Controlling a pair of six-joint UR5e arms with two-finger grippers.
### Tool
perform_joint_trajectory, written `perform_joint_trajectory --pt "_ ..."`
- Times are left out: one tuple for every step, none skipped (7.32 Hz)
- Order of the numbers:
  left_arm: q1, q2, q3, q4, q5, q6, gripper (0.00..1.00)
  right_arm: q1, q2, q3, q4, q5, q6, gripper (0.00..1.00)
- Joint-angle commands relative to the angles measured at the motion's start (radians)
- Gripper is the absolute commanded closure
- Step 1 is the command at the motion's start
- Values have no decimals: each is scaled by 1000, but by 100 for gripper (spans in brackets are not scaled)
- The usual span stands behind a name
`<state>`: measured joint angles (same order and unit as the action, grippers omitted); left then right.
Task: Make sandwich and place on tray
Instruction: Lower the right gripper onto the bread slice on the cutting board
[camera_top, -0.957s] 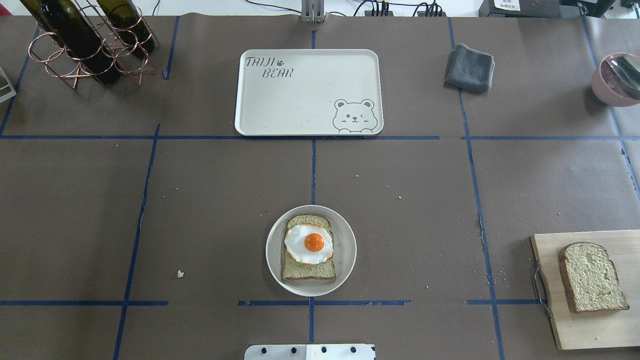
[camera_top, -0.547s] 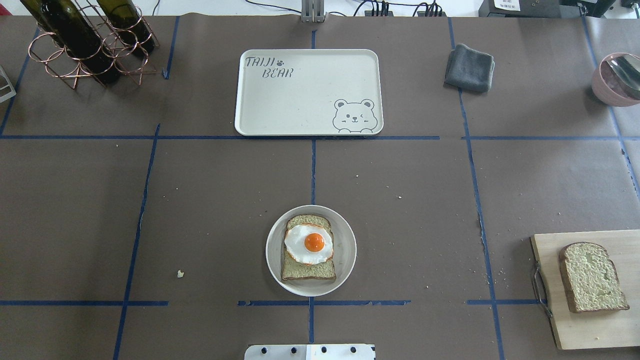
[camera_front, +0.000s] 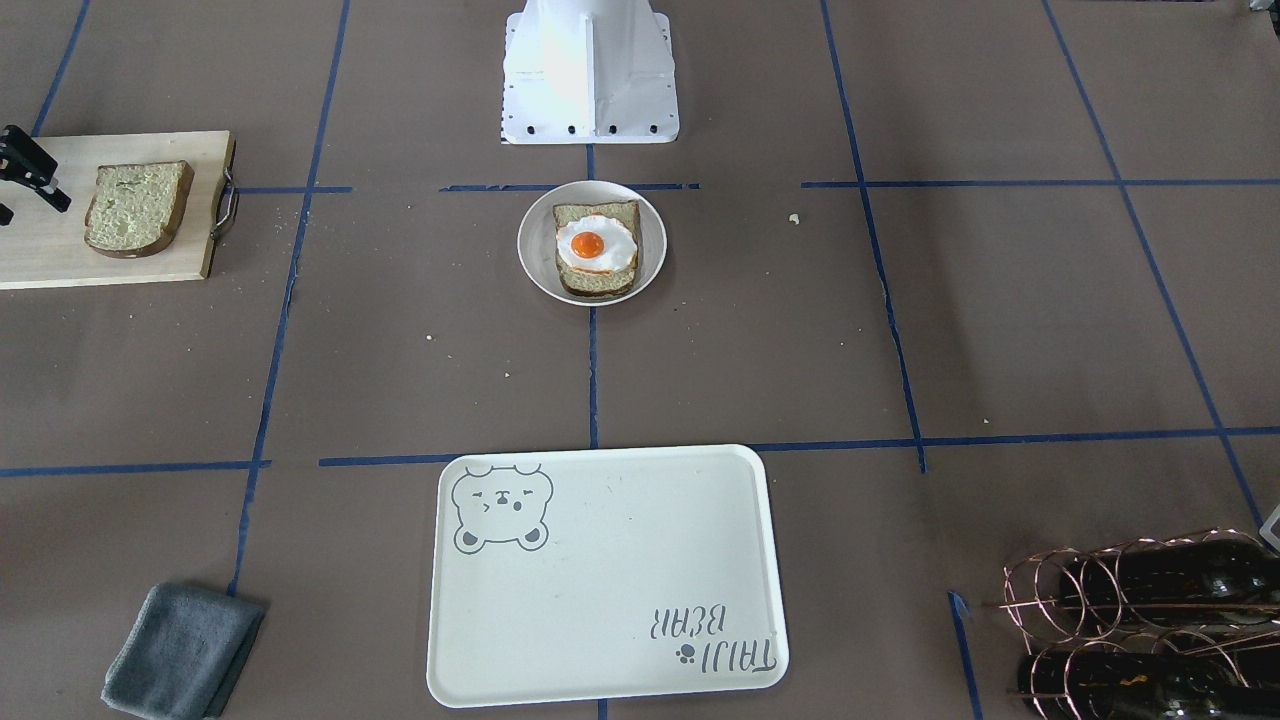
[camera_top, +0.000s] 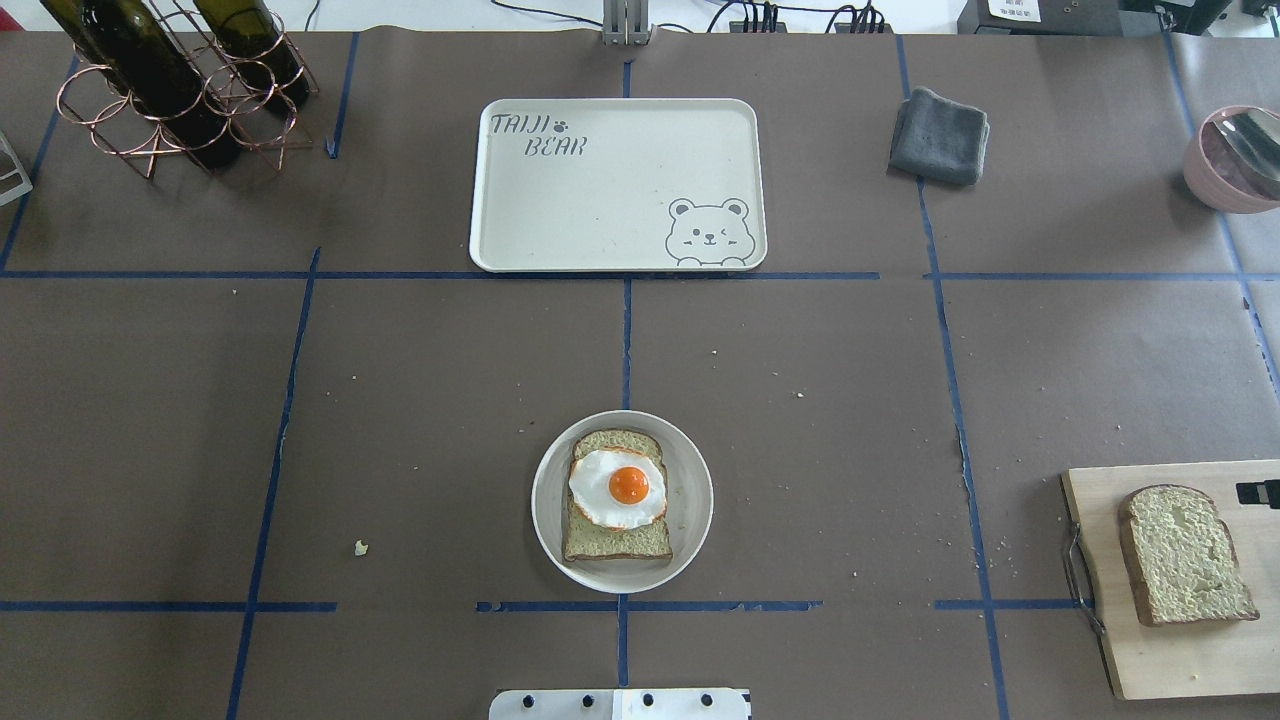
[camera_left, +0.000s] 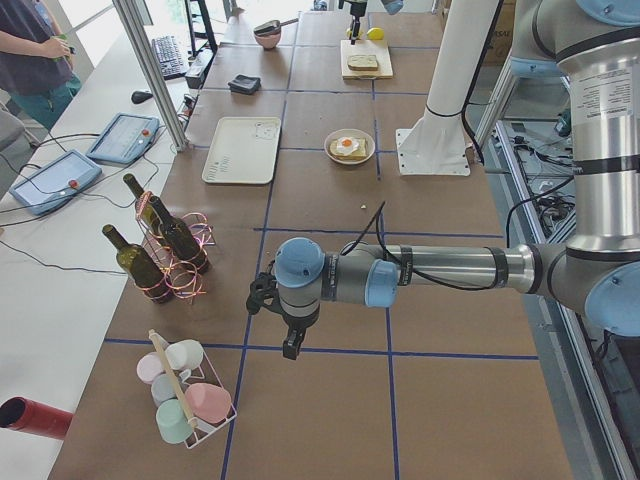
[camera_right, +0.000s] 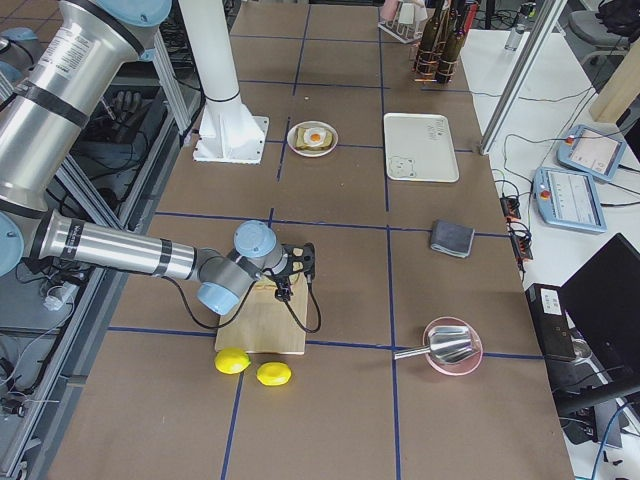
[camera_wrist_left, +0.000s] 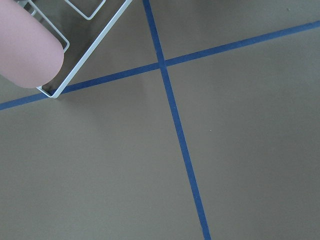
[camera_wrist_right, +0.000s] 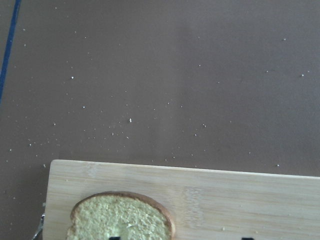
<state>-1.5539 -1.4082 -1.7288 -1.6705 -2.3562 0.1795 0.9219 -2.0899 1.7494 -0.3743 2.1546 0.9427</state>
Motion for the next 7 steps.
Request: perform_joint_trajectory --pt "0 0 0 0 0 0 0 -150 4 -30 55 -142 99 29" --pt "0 0 0 0 0 0 0 -165 4 -57 64 -151 102 31" --pt "0 0 0 -2 0 0 0 -167 4 -82 105 -154 102 31" --pt "0 0 -2 -2 0 0 0 -172 4 -94 129 -154 103 34" --pt "0 0 -2 -2 0 0 0 -178 16 -93 132 -153 105 38" --pt "0 0 0 -2 0 0 0 -184 27 -93 171 -151 119 39" --pt "0 0 -2 -2 0 0 0 -189 27 -93 189 -148 120 39"
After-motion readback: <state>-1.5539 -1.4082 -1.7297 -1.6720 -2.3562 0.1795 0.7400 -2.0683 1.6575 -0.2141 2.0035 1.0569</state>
